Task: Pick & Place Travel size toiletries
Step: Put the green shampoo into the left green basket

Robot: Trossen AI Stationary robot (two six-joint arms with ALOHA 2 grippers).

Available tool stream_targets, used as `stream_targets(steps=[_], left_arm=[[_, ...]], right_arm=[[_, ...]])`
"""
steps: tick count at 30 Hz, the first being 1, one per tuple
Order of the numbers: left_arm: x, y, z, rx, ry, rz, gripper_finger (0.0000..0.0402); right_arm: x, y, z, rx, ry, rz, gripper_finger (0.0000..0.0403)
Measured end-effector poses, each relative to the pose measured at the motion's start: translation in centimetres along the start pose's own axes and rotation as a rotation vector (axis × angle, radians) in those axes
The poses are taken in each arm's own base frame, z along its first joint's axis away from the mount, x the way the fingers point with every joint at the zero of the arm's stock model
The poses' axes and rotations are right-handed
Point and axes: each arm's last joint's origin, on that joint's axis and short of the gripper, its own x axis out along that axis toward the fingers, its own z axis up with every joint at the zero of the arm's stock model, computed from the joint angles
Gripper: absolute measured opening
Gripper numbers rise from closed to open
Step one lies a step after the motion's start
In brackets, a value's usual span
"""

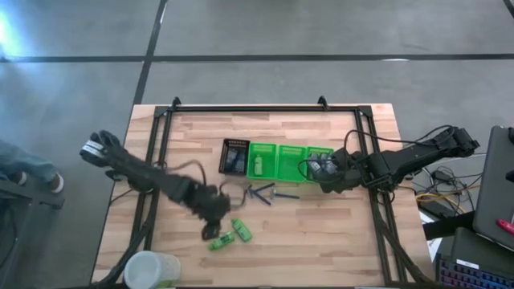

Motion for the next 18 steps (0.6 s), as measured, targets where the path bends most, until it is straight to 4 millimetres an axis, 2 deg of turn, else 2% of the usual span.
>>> stream_targets(steps=[3, 5, 12, 18], left_arm=[[1.1, -2.2, -1.2, -0.002, 0.02, -0.016, 0.0245], [2.0, -3.0, -1.6, -0.043, 0.033, 0.004, 0.0245], [4.7, -4.0, -2.3, -0.159, 0.088, 0.072, 0.0246], [5.5, -4.9, -1.5, -0.136, 0.077, 0.082, 0.025]], right_arm=[[0.0, 0.0, 0.0, -0.003, 0.001, -0.001, 0.0368], [0.0, 0.0, 0.0, -0.004, 0.001, -0.001, 0.0368], [0.0, 0.0, 0.0, -0.011, 0.002, -0.001, 0.0368], [0.0, -0.1, -0.1, -0.016, 0.012, -0.009, 0.0368]])
